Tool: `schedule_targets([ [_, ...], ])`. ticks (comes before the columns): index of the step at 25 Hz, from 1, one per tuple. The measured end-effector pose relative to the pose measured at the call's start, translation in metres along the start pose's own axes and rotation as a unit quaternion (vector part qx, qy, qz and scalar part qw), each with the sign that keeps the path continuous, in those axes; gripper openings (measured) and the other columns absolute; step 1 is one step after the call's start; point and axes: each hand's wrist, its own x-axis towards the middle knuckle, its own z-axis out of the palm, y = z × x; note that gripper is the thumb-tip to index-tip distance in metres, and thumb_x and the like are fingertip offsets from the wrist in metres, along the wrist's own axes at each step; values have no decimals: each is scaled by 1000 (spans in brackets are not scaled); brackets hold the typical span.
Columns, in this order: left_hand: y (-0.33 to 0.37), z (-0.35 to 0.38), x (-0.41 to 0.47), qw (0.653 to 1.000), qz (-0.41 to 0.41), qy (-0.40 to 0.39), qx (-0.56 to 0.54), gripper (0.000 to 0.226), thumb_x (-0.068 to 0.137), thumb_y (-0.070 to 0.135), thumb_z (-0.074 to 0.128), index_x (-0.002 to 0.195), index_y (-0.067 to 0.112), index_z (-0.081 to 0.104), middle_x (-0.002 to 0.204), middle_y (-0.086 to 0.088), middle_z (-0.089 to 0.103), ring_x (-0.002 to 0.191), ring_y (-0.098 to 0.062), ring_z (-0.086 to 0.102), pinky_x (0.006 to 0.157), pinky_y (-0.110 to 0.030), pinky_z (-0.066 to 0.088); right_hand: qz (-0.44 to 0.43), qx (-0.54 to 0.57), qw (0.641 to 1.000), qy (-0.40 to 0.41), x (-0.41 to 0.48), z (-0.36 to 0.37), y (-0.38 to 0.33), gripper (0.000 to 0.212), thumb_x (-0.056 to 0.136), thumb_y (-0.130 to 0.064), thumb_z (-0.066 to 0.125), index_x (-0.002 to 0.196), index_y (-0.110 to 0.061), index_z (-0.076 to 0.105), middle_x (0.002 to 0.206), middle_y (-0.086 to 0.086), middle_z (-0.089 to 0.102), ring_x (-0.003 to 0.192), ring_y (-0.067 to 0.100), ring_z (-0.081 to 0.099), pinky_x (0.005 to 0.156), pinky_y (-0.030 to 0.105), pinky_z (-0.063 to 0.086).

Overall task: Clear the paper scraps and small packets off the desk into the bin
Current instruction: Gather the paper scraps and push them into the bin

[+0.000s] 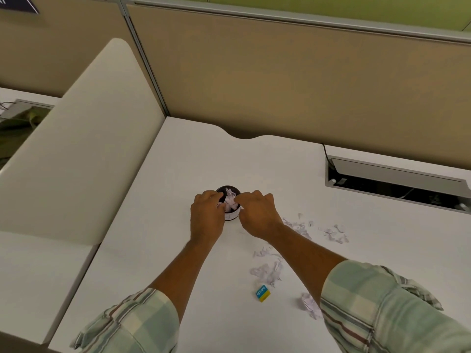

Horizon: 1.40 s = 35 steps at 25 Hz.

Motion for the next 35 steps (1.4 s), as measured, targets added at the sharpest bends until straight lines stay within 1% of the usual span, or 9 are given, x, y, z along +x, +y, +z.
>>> schedule_targets([
  [5, 10, 5, -2, 975, 70, -86, 192, 32, 104, 37, 39, 116, 29, 68, 119, 7, 73, 137, -28, 43, 108, -51, 27, 22, 46, 996, 79, -29, -2, 25, 44, 85, -9, 56, 125, -26, 64, 131, -6, 65, 113, 19, 60, 89, 40, 38],
  [8, 7, 9, -4, 972, 54, -119, 195, 48, 104, 46, 23, 118, 32, 67, 122, 5, 71, 145, -30, 34, 113, -57, 16, 58, 67, 991, 103, -58, 0, 52, 42, 85, -7, 57, 122, -26, 66, 128, -7, 66, 112, 19, 60, 89, 37, 36],
  [11, 6, 11, -2, 969, 58, -145, 192, 48, 100, 56, 29, 125, 35, 64, 134, 5, 64, 146, -28, 29, 114, -56, 9, 101, 64, 986, 113, -97, 2, 83, 40, 87, -6, 57, 121, -25, 66, 125, -6, 66, 111, 19, 59, 89, 37, 36],
  [16, 16, 8, -14, 976, 61, -57, 203, 32, 95, 46, 50, 114, 30, 71, 118, 4, 72, 131, -26, 48, 112, -55, 23, 174, 86, 973, 128, -164, 3, 130, 36, 88, 0, 59, 119, -18, 69, 123, 0, 68, 113, 24, 62, 97, 41, 44],
  [20, 26, 14, -39, 973, 88, 43, 208, 33, 92, 38, 60, 120, 22, 68, 130, 0, 64, 133, -29, 47, 106, -56, 28, 259, 170, 939, 146, -213, 5, 157, 31, 97, -4, 52, 121, -17, 66, 127, 0, 64, 116, 20, 61, 104, 40, 50],
  [23, 46, 29, -69, 986, 77, 57, 133, 39, 89, 38, 66, 123, 19, 63, 138, -4, 56, 132, -30, 48, 101, -52, 37, 303, 196, 920, 156, -245, 9, 175, 27, 98, -8, 54, 121, -16, 65, 126, 2, 64, 110, 22, 65, 101, 41, 52],
  [27, 88, 65, -129, 980, 163, -113, 27, 51, 90, 42, 68, 134, 19, 56, 142, -3, 50, 127, -27, 52, 99, -43, 49, 366, 208, 901, 101, -278, 20, 186, 35, 101, -30, 54, 135, -20, 56, 140, 4, 54, 123, 26, 59, 104, 42, 50],
  [31, 121, 101, -175, 938, 158, -304, 58, 77, 82, 55, 73, 146, 28, 41, 147, 2, 38, 131, -22, 51, 97, -39, 53, 388, 190, 902, 17, -294, 34, 181, 66, 95, -59, 51, 150, -25, 37, 148, 12, 41, 130, 35, 52, 101, 49, 51],
  [35, 135, 126, -201, 909, 162, -355, 146, 99, 68, 68, 77, 149, 31, 32, 148, -2, 34, 128, -27, 51, 93, -41, 54, 364, 181, 912, -44, -288, 45, 171, 91, 87, -68, 58, 158, -26, 19, 150, 17, 32, 134, 44, 43, 105, 53, 46],
])
